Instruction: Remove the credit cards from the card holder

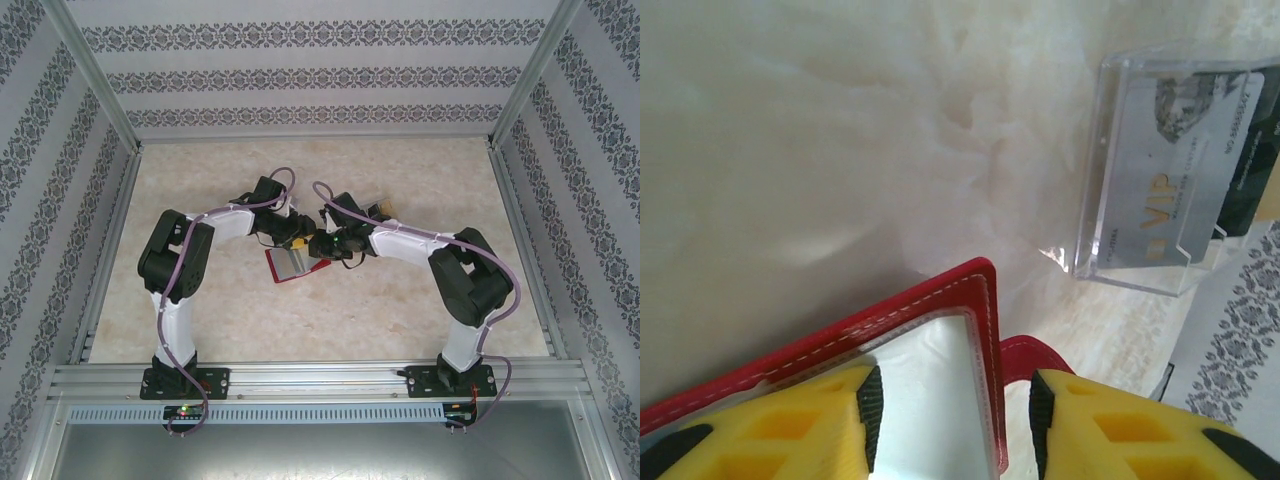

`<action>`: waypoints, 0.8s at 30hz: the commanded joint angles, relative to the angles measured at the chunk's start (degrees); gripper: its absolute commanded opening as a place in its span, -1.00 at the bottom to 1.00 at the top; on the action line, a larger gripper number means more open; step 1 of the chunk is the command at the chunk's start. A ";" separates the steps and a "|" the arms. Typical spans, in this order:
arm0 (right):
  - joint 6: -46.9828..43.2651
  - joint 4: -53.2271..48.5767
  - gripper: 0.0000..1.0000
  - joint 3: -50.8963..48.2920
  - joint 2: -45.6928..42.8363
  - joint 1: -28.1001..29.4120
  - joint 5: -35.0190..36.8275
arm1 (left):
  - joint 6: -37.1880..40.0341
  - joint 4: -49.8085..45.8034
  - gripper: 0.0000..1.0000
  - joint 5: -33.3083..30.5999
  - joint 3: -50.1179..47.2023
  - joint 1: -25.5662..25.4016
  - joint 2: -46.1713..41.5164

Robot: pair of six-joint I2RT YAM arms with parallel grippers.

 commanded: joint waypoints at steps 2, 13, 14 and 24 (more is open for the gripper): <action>1.07 -0.73 -0.58 0.47 2.00 0.07 3.46 | -0.67 -5.13 -0.01 -8.21 -1.36 -0.13 -7.72; 1.10 -1.86 -0.48 0.80 5.78 0.16 4.61 | -2.10 -13.67 0.18 -18.54 -8.97 1.07 -15.56; 1.09 -1.87 -0.47 0.80 6.04 0.17 4.52 | -2.17 -13.59 0.19 -18.56 -9.46 1.06 -15.75; 1.20 -2.17 -0.46 0.49 7.41 0.18 4.24 | -2.59 -12.11 0.23 -16.50 -11.38 1.05 -14.08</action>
